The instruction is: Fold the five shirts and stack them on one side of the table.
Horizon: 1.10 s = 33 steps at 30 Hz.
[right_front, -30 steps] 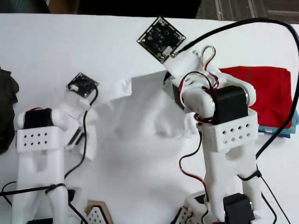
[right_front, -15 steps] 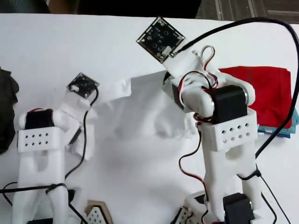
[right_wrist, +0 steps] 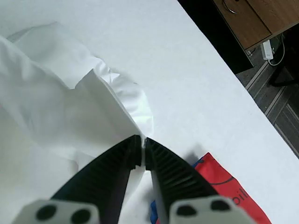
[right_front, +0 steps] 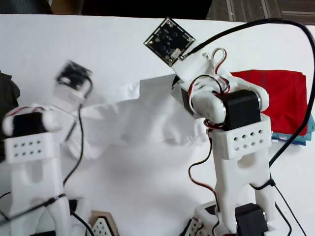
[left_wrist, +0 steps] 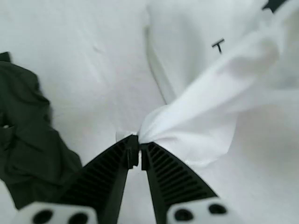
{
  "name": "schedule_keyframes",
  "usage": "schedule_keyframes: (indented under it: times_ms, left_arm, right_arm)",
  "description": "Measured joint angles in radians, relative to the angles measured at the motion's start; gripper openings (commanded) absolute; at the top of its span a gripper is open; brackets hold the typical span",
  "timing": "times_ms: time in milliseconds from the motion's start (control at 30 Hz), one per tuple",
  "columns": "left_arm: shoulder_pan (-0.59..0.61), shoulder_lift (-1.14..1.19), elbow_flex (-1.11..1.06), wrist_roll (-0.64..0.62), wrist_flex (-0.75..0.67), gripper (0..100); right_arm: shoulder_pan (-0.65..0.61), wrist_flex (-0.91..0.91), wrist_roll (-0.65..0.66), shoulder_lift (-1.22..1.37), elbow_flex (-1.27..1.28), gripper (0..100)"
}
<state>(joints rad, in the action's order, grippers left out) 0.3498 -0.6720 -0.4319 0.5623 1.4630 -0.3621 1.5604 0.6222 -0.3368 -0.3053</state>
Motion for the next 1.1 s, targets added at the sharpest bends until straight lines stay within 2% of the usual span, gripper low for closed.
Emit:
schedule_keyframes:
  times_ms: [267, 467, 867, 1100]
  left_arm:
    - [0.061, -0.160, 0.233, 0.002, 0.037, 3]
    - [0.066, -0.290, 0.371, -0.002, 0.034, 3]
    - [0.071, -0.652, 0.437, -0.008, 0.017, 2]
    - [0.068, -0.695, 0.445, -0.008, 0.017, 2]
  right_arm:
    - [0.068, -0.172, 0.000, 0.006, -0.169, 2.0]
    - [0.069, -0.190, 0.055, 0.006, -0.373, 2.0]
    - [0.071, 0.058, 0.063, 0.003, -0.961, 2.0]
    - [0.075, 0.127, 0.063, -0.026, -1.162, 2.0]
